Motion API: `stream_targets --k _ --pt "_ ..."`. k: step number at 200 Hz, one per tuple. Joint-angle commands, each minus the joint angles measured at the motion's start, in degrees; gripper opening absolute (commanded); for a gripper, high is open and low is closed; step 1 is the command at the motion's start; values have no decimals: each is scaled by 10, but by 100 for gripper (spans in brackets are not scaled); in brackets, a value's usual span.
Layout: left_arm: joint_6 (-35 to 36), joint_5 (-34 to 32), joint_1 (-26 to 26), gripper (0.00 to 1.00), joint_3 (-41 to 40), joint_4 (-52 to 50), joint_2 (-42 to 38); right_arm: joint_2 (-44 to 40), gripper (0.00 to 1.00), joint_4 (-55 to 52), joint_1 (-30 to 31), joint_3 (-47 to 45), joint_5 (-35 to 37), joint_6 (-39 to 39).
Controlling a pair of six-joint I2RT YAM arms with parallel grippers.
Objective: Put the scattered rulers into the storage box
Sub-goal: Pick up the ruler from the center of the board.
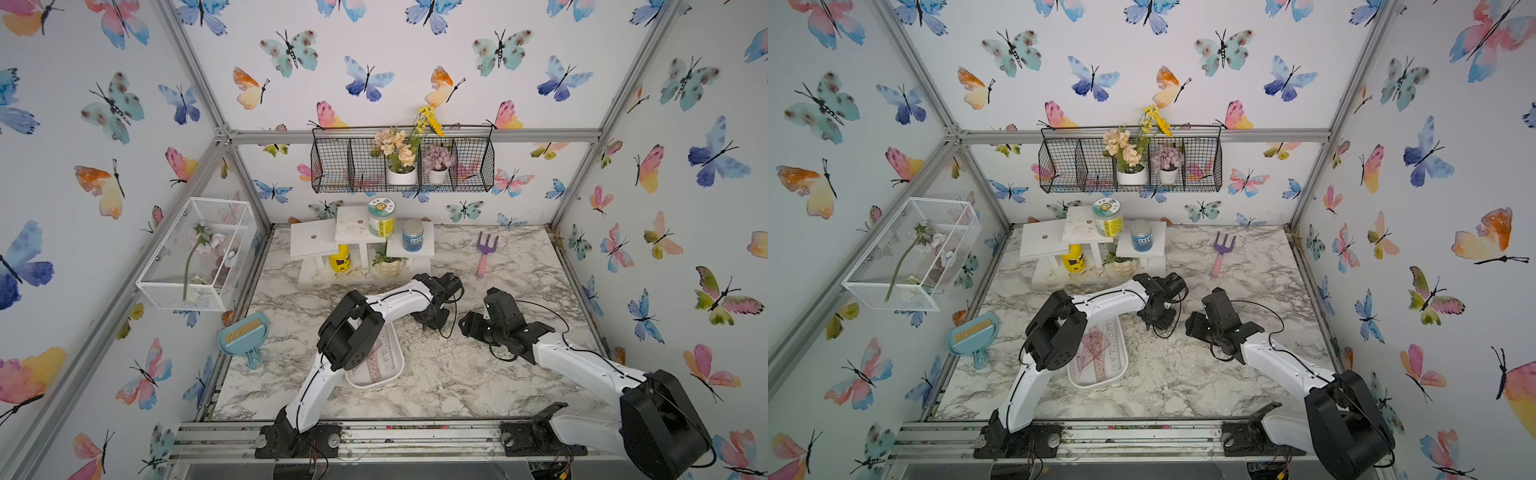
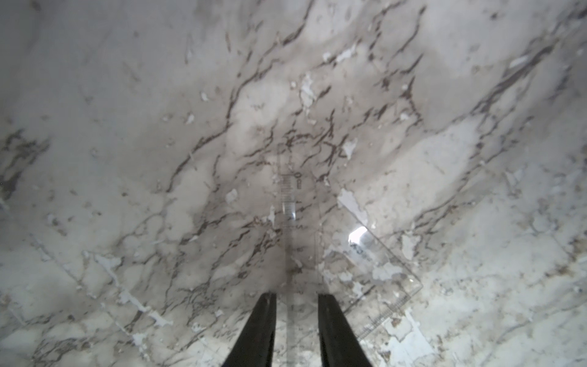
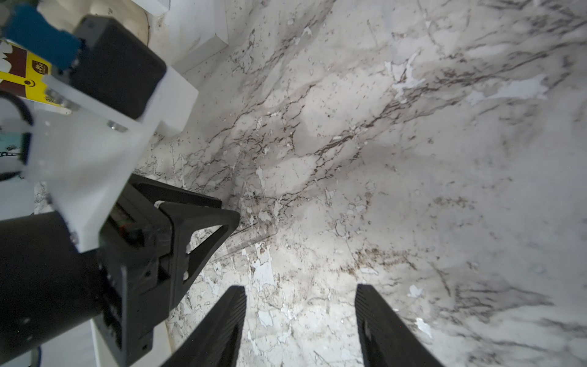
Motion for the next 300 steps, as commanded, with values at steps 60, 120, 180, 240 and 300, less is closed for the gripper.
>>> stream_targets --k 60,120,180,240,300 --pt "16 33 -17 23 -22 -60 45 48 61 50 2 -4 -22 21" --pt "24 105 10 12 -54 -26 45 144 58 160 2 -9 -105 63" --pt "32 139 32 10 -83 -9 42 204 55 223 2 -2 -137 83" --pt "32 157 42 9 -102 8 40 263 41 319 2 -18 -191 125" --pt "24 161 49 15 -93 16 19 257 13 313 2 0 -192 126"
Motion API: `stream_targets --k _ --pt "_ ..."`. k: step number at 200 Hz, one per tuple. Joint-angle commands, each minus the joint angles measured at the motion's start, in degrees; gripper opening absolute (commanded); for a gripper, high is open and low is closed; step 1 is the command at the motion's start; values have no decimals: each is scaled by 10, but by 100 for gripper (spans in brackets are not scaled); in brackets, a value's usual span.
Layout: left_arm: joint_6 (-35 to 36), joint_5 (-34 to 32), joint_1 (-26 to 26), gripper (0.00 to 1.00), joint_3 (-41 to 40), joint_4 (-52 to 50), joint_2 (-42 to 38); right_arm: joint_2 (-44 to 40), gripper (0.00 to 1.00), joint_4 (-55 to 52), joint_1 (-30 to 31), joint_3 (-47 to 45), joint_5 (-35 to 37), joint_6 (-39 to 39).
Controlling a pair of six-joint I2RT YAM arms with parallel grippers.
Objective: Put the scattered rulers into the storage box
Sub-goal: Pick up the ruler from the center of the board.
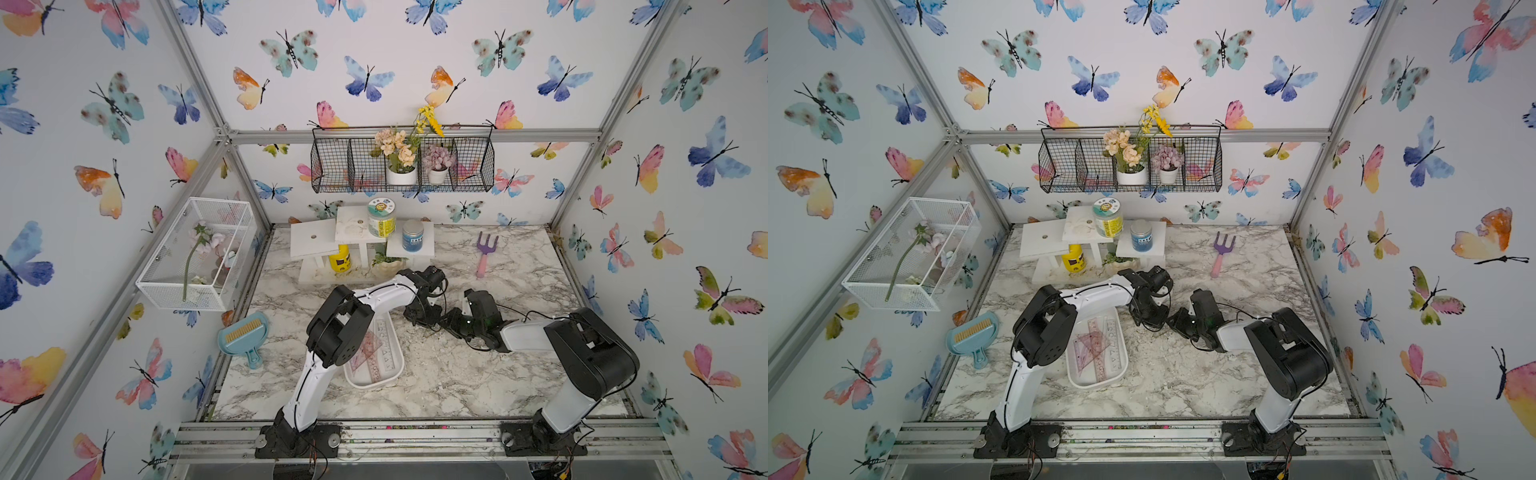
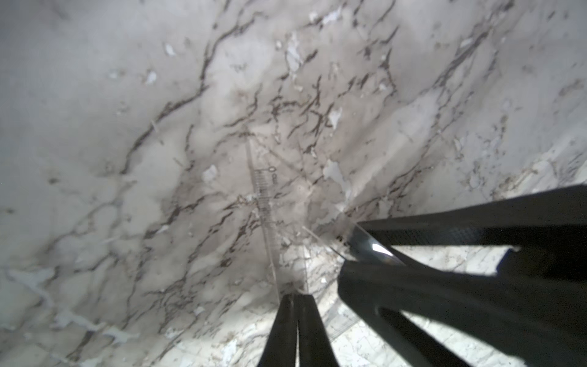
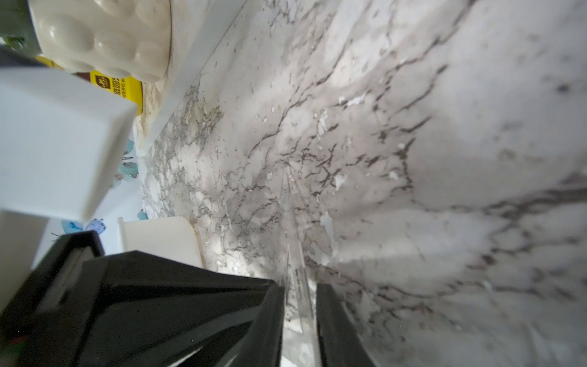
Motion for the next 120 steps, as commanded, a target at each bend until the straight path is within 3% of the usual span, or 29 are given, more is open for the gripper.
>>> stream_targets --k 1,38,75,120 --pt "-4 0 -5 16 -33 -37 44 -3 13 -26 3 4 -12 1" --pt "-18 -33 -1 31 9 -53 -30 -46 3 -84 2 29 4 -22" --pt "-35 -77 -1 35 53 -75 -138 -114 2 -156 2 63 10 -55" --pt "-63 -160 7 38 -37 -35 -306 -154 2 -208 39 127 -24 -76"
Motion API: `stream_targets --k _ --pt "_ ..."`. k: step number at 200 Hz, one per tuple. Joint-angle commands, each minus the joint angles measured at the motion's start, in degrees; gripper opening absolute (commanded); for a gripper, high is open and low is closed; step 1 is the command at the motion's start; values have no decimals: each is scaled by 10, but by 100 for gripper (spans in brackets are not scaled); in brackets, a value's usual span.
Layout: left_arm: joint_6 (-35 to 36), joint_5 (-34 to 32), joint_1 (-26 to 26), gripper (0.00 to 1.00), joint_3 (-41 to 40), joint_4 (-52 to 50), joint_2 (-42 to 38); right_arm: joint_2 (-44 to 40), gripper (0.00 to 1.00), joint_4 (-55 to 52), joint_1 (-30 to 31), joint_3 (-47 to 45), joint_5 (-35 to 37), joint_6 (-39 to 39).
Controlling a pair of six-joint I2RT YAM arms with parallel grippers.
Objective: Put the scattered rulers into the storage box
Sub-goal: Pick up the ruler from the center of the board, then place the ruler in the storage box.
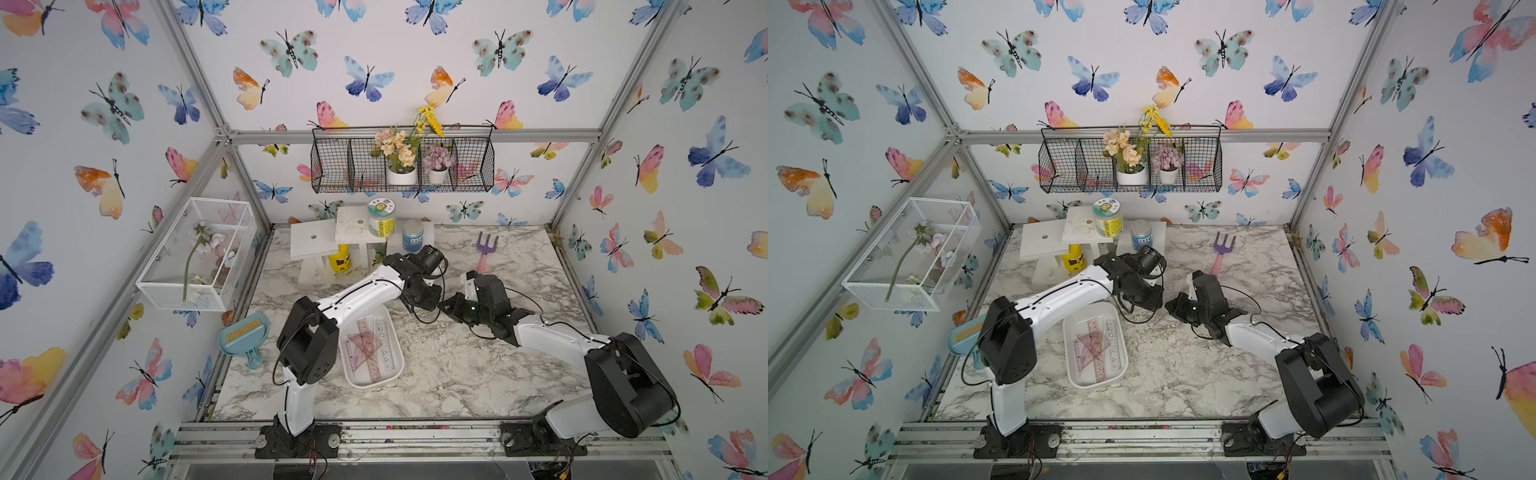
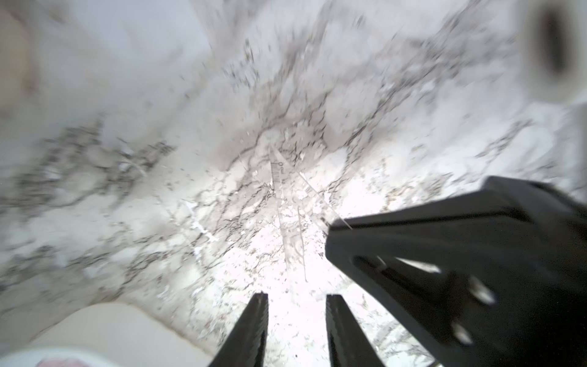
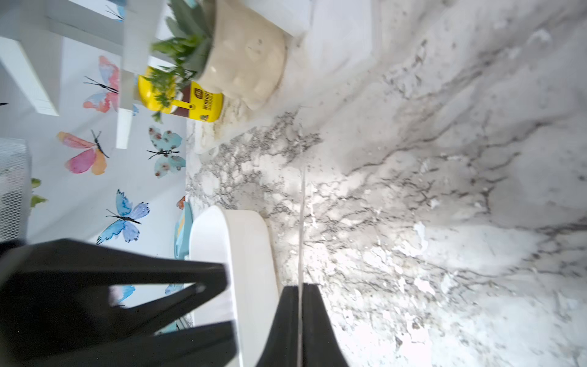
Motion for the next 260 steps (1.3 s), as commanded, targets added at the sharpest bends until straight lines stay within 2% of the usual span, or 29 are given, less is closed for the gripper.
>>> stream_targets --k 1,47,76,89,111,132,156,189,194,197,199,209,213,220,239,250,260 --pt "-23 -71 8 38 -54 9 -98 -8 2 -57 31 41 -22 -27" --pt "-56 -76 83 40 -206 24 -268 72 2 -105 161 169 -14 -49" --pt "-59 -83 143 42 -294 24 -369 138 9 -111 215 229 -6 -51" --pt "-60 -89 164 43 -320 17 -408 158 21 -116 223 245 -3 -55" --pt "-62 -89 193 46 -355 12 -463 162 51 -123 225 254 10 -66" --pt "-64 -105 205 49 -372 20 -503 139 66 -154 225 267 49 -93" --pt "-62 -148 208 52 -381 54 -529 95 71 -208 224 283 140 -132" --pt "-26 -176 209 57 -403 159 -552 13 73 -269 224 299 358 -183" --pt "-23 -177 208 72 -403 169 -553 -2 74 -266 224 295 397 -192" --pt "-23 -177 209 93 -403 174 -554 -12 76 -256 223 290 418 -198" --pt "-22 -177 209 99 -404 178 -555 -19 77 -247 223 286 431 -203" --pt "-9 -170 209 99 -410 210 -558 -47 81 -213 223 270 477 -253" --pt "1 -166 209 99 -413 230 -561 -57 83 -168 223 256 489 -286" --pt "20 -159 208 99 -416 264 -565 -69 98 -141 223 254 488 -319" --pt "71 -125 209 99 -412 324 -564 -78 98 -121 223 268 532 -379" --pt "83 -165 209 99 -420 364 -558 -88 98 -31 223 226 565 -434" --pt "113 -194 211 99 -430 405 -547 -102 100 17 221 198 562 -474"
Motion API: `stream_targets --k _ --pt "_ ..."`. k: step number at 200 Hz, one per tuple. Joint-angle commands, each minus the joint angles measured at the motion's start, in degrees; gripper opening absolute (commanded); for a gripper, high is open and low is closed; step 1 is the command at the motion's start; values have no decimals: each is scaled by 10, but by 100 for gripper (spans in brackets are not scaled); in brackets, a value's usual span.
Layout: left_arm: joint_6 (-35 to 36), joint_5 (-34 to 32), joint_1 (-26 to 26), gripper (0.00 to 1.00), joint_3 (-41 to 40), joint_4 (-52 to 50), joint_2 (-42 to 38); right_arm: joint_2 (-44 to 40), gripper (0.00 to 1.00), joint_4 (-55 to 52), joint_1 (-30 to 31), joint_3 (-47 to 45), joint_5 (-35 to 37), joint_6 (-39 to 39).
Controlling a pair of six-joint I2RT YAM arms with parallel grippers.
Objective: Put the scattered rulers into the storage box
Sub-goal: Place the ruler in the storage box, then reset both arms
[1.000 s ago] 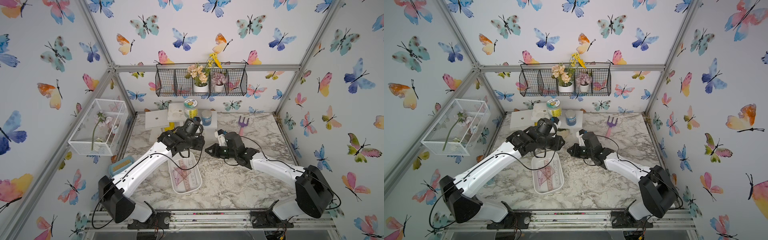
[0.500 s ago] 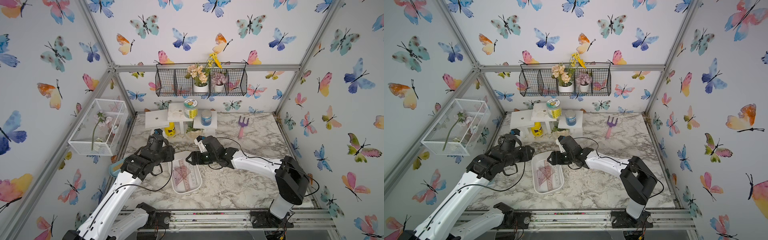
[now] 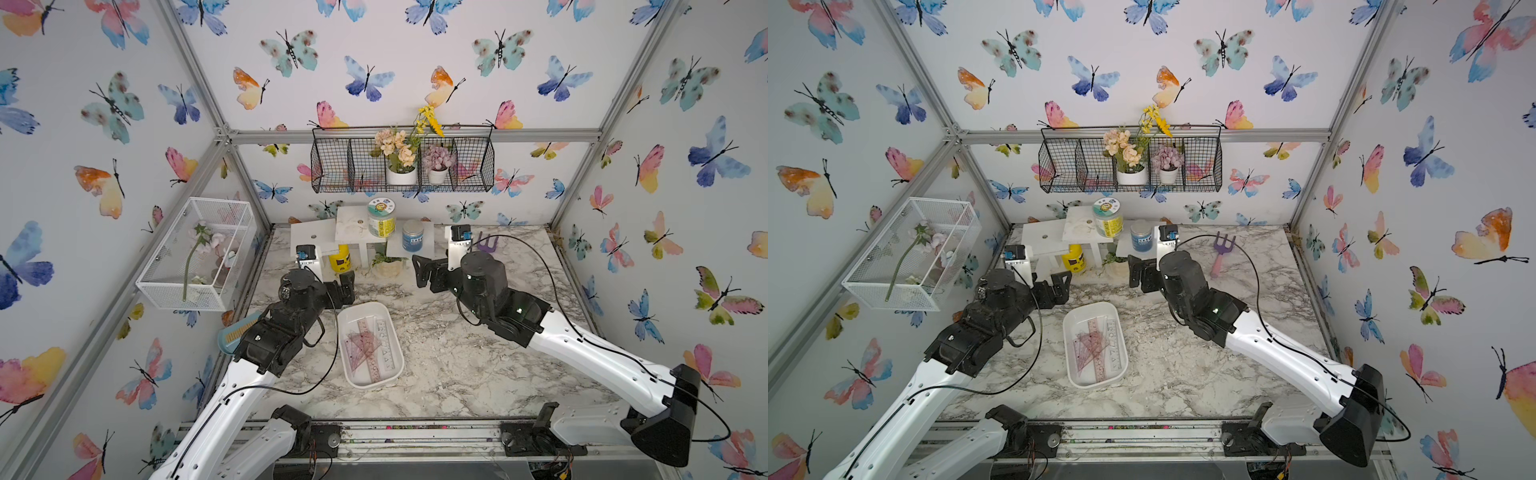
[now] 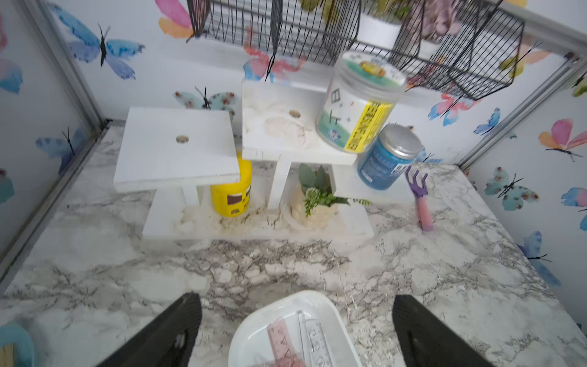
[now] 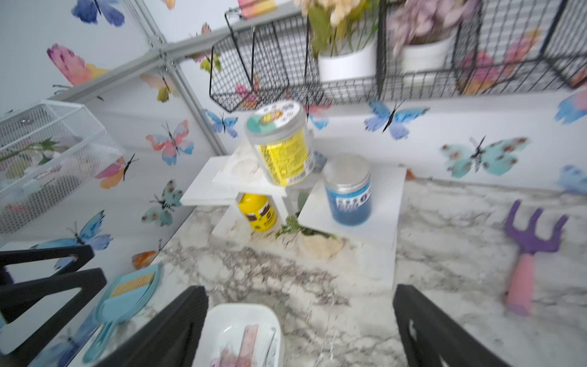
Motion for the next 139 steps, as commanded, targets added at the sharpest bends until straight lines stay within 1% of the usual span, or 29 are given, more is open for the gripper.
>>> stream_targets --k 1,7,11,24,37,40,53,67,89,104,119,129,139 --pt "84 -49 5 99 -16 145 9 -10 100 128 -2 -63 92 -141" --pt "112 -59 9 99 -28 173 15 -13 100 177 -14 -87 96 -169" --pt "127 -68 14 99 -38 191 23 -13 99 201 -26 -100 113 -181" --pt "141 -98 46 99 -74 234 48 -10 99 206 -80 -124 111 -201" --pt "134 -78 96 99 -118 261 67 -8 99 220 -148 -171 104 -212" --pt "127 -74 109 99 -130 268 71 -9 99 226 -163 -186 86 -214" --pt "109 -59 158 99 -187 300 86 -10 99 267 -224 -254 69 -218" --pt "97 -46 202 99 -247 340 103 -3 99 326 -270 -329 76 -229" --pt "107 -63 224 99 -317 416 139 16 99 409 -321 -413 63 -228" --pt "114 -46 230 99 -339 454 167 36 99 469 -344 -453 51 -225" --pt "112 -45 232 99 -363 522 192 63 99 520 -366 -474 29 -213" --pt "109 -45 232 99 -373 566 206 84 99 535 -382 -479 16 -194" --pt "108 -29 233 99 -380 612 223 107 99 561 -394 -486 4 -183"
